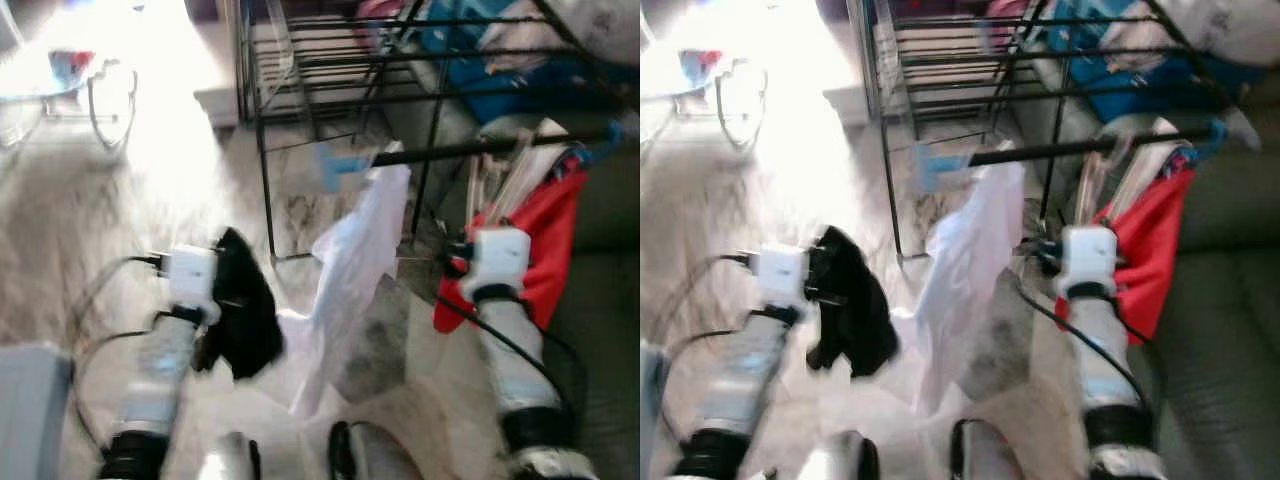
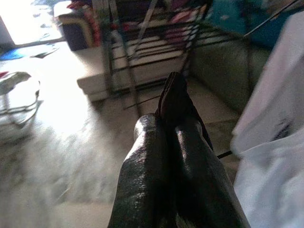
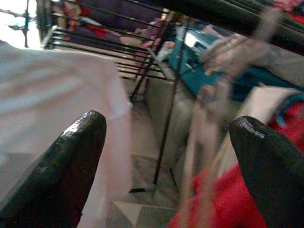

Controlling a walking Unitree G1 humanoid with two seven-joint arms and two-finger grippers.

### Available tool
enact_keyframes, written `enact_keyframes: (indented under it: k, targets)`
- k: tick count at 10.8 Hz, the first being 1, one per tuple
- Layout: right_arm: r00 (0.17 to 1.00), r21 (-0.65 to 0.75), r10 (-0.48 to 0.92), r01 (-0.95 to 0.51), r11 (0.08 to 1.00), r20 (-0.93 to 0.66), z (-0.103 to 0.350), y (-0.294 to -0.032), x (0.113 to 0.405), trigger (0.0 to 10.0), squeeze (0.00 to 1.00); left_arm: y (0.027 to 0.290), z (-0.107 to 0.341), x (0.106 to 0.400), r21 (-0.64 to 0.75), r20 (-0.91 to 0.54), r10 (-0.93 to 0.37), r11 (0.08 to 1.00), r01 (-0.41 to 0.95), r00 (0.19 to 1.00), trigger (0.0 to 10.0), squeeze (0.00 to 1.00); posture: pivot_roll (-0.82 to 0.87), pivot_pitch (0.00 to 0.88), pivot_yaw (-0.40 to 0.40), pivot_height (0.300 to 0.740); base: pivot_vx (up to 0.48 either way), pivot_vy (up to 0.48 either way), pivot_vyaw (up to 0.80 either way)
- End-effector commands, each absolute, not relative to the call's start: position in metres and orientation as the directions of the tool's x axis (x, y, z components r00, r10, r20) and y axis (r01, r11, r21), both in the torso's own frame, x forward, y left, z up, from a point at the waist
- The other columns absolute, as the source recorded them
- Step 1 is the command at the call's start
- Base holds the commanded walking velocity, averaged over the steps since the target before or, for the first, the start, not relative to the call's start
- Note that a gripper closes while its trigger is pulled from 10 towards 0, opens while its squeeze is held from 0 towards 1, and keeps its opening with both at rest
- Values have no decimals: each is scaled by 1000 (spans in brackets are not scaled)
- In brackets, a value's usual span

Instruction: Hang hanger

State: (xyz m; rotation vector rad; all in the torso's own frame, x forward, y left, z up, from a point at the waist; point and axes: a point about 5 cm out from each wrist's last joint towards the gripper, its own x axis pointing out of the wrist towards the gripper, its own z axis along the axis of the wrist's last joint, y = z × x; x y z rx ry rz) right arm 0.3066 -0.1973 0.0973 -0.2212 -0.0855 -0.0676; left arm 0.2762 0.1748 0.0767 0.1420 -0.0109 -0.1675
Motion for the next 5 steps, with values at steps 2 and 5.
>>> enact_keyframes:
  k: [2, 5]
  targets:
    - [985, -280, -164, 171, 945, 50, 91, -215, 310, 10000, 0, 171, 78, 273, 144, 14, -176, 974, 172, 984, 10000, 0, 9, 157, -52, 740, 0, 0, 0]
    - [954, -333, -299, 290, 898, 24, 87, -233, 310, 10000, 0, 169, 78, 271, 147, 9, -182, 973, 179, 983, 10000, 0, 16, 168, -47, 740, 0, 0, 0]
